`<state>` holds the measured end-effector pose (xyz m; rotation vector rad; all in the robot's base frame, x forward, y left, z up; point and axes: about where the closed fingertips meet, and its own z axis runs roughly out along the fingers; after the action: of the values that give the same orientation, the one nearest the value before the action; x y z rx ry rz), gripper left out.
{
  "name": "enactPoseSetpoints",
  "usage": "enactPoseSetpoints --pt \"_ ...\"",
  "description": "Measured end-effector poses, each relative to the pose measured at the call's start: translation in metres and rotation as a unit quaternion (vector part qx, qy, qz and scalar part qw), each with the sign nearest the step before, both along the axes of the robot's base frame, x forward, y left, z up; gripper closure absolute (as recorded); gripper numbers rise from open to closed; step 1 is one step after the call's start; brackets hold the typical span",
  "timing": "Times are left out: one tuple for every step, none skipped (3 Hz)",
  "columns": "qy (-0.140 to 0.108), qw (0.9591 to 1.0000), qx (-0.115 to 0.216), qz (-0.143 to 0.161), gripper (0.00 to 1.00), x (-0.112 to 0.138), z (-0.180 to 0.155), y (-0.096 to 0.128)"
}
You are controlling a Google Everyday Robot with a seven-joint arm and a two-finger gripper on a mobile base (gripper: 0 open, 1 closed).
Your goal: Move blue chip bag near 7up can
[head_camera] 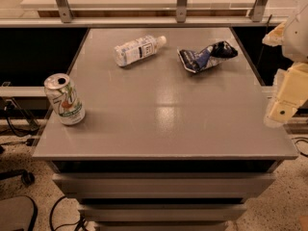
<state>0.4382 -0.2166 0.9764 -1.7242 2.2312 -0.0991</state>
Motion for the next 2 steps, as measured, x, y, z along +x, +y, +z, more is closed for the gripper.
enactPoseSetpoints --pt "0.0 1.0 0.0 0.0 0.0 0.0 0.0 0.0" --pt "-0.006 0.9998 0.012 -0.012 0.0 0.0011 0.0014 0.001"
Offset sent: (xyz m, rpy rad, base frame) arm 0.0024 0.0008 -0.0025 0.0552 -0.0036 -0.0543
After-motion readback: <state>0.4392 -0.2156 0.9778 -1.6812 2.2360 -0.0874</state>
